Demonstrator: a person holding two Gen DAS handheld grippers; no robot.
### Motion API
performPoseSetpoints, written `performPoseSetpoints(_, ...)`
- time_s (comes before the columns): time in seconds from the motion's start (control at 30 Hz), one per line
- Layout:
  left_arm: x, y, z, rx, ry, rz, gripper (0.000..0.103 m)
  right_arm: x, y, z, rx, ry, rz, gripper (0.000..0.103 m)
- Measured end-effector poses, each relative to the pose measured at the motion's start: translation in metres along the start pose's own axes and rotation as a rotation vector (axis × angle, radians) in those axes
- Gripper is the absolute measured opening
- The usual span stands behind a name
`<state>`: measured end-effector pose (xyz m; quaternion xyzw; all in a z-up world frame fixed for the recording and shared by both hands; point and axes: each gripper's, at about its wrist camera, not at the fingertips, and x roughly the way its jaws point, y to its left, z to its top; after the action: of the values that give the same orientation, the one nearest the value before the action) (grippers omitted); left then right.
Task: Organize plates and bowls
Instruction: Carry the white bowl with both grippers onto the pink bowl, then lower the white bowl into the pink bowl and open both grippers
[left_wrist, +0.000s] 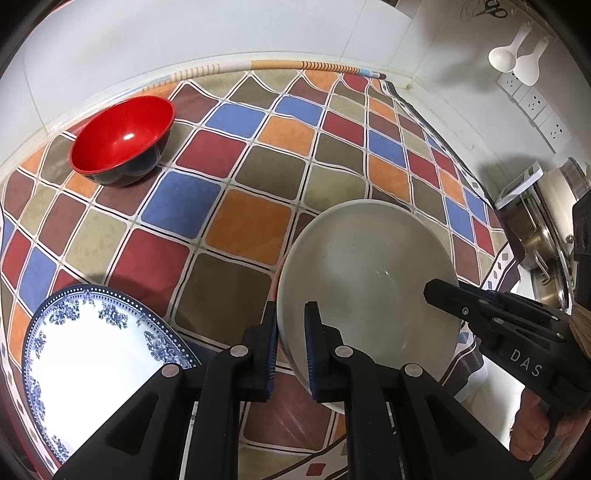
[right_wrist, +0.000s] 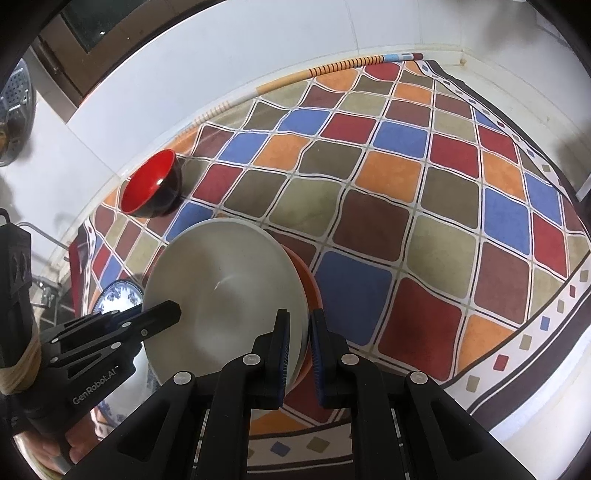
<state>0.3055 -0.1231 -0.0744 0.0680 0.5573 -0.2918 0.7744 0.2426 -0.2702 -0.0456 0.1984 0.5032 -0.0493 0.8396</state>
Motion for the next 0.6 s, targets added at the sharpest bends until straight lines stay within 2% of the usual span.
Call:
performPoseSetpoints(0.27,0.001,0.0033,0.0017,0.002,-0.001,0.001,0.016,0.0076,0.0007,-0.0001,-0.009,0.012,-0.001,0.013)
performPoseSetpoints(0.5,0.0007,0.0032,0.002,0.01,0.0,-0.004,0.03,0.0075,-0.0008,0.0007,-0.014,0.001,-0.024,0.014)
performPoseSetpoints(0.53,-0.0007,0.0037,0.0023,0.009,-0.005,-0.003,0.032,0.0075,-0.0008,0.001,-0.013,0.002,-0.02,0.015)
performPoseSetpoints(0.6,-0.0048,0.0038,0.003,0.012,-0.02,0.002,0.035,0.0075,-0.0015,0.0011,-0.008,0.003,-0.013,0.025)
